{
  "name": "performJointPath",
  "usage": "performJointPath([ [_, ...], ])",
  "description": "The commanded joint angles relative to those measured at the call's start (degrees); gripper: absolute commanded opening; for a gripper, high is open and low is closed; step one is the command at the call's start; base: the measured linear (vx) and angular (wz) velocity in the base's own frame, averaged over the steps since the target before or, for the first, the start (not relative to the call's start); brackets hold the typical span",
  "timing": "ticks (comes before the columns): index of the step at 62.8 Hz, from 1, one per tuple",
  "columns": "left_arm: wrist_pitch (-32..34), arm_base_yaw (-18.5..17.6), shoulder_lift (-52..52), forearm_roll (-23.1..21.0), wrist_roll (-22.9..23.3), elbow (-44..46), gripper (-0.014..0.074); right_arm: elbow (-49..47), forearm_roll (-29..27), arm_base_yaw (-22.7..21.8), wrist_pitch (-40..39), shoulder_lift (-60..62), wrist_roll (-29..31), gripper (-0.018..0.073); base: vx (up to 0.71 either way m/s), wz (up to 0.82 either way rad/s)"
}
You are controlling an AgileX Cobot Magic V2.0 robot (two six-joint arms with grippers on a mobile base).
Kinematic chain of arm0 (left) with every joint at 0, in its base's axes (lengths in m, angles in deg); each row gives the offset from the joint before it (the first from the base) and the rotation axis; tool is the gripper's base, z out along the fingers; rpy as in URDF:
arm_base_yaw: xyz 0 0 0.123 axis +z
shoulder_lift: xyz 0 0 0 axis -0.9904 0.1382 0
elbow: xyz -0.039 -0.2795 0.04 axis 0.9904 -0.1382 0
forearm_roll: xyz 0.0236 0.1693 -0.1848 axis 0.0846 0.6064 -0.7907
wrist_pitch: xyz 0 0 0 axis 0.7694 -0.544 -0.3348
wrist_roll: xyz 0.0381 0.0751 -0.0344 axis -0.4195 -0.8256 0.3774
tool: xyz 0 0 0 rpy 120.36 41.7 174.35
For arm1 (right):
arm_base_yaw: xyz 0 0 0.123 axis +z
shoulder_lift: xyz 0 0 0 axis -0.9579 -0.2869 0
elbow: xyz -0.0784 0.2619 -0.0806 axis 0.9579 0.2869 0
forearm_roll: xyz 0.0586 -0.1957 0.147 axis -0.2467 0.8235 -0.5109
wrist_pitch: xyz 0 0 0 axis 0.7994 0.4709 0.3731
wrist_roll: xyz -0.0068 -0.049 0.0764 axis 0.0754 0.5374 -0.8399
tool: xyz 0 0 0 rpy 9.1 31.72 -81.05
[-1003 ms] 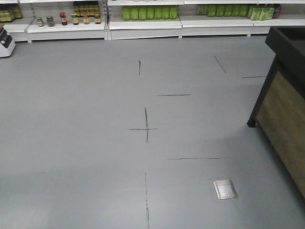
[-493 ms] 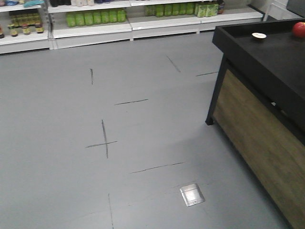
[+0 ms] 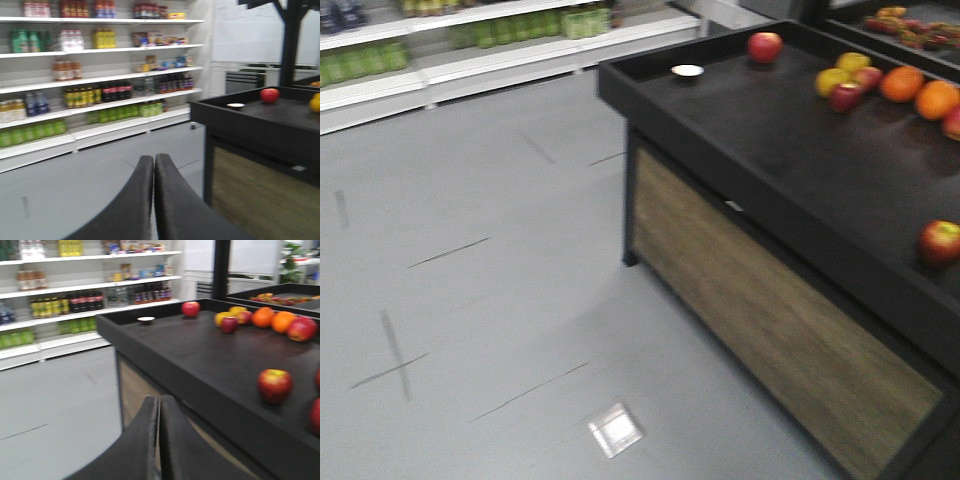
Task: Pick three apples into basket with both arms
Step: 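Turn and approach the table holding the light-blue basket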
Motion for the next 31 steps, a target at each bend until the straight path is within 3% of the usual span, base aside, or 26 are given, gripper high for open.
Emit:
performJointPath([
  [1, 3.8, 0.0, -0.8, -0.6, 0.1, -1.4, -0.0006, 0.8, 0.7, -0.3, -4.2, 0.6, 0.0, -0.0004, 0.17, -0.67],
  [31, 3.8, 0.0, -0.8, -0.6, 0.1, -1.4, -0.0006, 0.8, 0.7, -0.3, -4.2, 0.6, 0.0, -0.0004, 0.15, -0.62],
])
